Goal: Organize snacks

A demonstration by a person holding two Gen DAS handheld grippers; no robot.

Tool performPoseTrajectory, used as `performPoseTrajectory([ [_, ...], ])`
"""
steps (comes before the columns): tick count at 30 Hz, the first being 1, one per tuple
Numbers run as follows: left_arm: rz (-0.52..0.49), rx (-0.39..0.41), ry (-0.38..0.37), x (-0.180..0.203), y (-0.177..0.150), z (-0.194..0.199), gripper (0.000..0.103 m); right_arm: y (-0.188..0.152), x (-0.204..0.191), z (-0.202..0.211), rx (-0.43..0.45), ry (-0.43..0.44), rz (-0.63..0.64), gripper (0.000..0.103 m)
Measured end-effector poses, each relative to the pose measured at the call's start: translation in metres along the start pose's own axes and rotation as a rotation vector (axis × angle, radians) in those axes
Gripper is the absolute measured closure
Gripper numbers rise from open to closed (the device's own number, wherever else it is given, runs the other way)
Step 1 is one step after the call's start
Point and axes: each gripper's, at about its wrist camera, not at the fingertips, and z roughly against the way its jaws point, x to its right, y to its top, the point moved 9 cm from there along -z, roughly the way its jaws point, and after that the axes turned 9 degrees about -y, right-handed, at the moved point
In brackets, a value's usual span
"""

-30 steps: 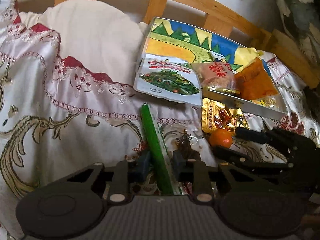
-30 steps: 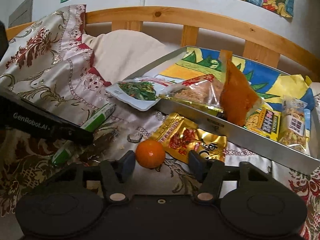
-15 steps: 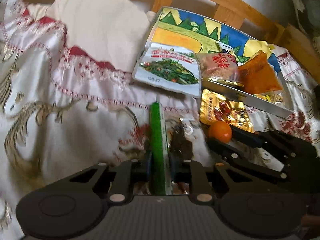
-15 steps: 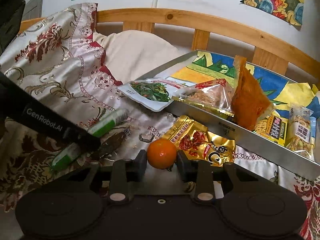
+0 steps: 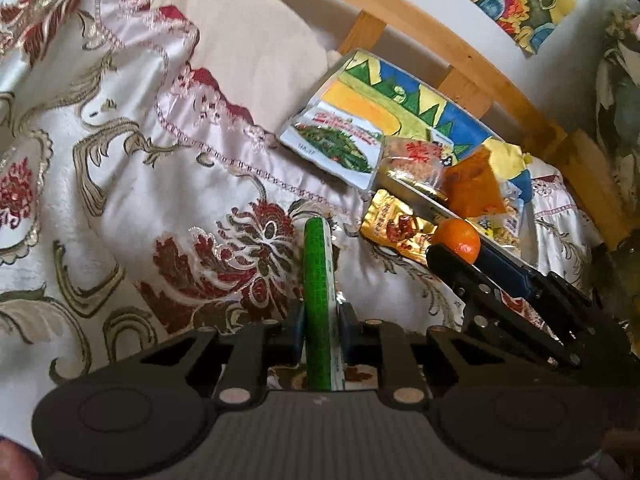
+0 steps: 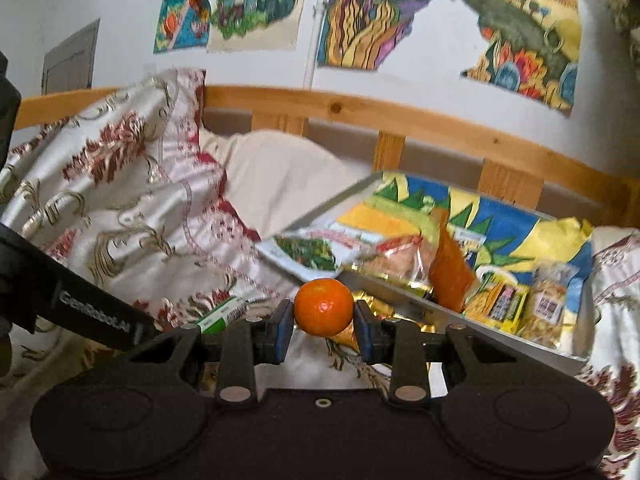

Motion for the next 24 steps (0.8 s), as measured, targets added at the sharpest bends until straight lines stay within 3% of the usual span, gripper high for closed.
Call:
performPoseTrajectory([
  [9,0.066,0.061,-0.015,0.01,0.011,0.025,0.084,0.009,0.009,0.032,0.045,-0.017,-0.037,0.069],
  [24,0.016,0.153,-0.055,0.045,0.043,0.04,0.084,0.031,0.045,0.047,0.113,-0.061,-0.063,0.069],
])
